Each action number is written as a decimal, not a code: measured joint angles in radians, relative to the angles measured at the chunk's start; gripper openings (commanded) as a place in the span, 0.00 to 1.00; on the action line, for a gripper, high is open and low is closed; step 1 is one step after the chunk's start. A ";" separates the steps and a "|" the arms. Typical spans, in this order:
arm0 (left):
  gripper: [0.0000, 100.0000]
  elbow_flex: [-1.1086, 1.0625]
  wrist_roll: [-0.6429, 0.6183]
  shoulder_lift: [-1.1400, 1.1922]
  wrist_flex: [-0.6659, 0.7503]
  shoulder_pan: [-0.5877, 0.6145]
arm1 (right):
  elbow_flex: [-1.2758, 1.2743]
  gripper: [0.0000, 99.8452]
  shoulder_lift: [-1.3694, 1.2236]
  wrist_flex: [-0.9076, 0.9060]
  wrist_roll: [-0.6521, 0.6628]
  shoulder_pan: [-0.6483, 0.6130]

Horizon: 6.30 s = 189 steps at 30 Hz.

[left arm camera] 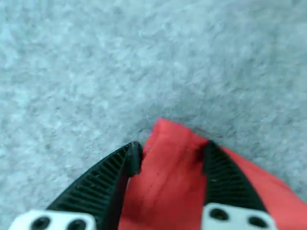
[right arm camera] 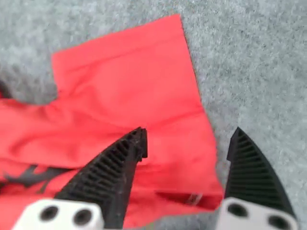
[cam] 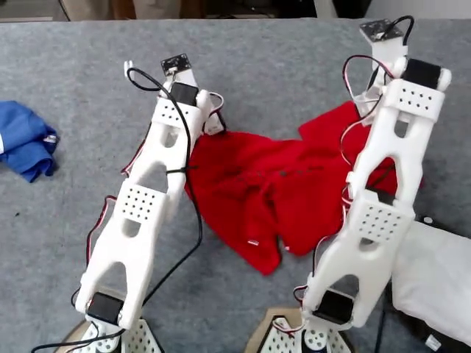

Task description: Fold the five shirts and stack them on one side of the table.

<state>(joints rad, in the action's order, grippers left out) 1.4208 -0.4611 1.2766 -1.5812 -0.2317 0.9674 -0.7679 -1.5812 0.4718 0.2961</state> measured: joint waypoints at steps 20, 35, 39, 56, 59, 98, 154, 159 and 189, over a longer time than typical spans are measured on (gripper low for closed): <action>0.02 0.028 -0.002 0.006 -0.048 -0.003 | -0.005 0.27 -0.141 0.252 -0.169 -0.058; 0.02 0.029 0.002 0.006 -0.084 -0.003 | 0.361 0.27 -0.539 0.338 -0.336 -0.121; 0.02 0.029 -0.002 0.006 -0.084 0.008 | 0.404 0.27 -0.563 0.339 -0.338 -0.092; 0.02 0.029 -0.003 0.006 -0.100 0.015 | 0.404 0.20 -0.566 0.367 -0.275 -0.084; 0.02 0.029 -0.003 0.006 -0.110 0.015 | 0.404 0.20 -0.566 0.367 -0.275 -0.084; 0.02 0.029 -0.003 0.006 -0.124 0.040 | 0.437 0.00 -0.568 0.344 -0.215 -0.066; 0.02 -0.721 0.420 -2.101 -0.169 0.302 | 0.700 0.00 1.128 0.000 -0.110 -0.069; 0.02 -0.922 0.427 -2.306 -0.169 0.304 | 0.701 0.00 1.189 0.035 -0.095 -0.069; 0.02 -1.935 0.425 -1.999 0.689 0.330 | -0.856 0.00 1.203 0.736 -0.094 -0.222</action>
<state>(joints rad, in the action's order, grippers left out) -0.5140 -0.0361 -0.7227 -0.8922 0.0982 0.1112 0.4350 -0.8447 0.3782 0.0736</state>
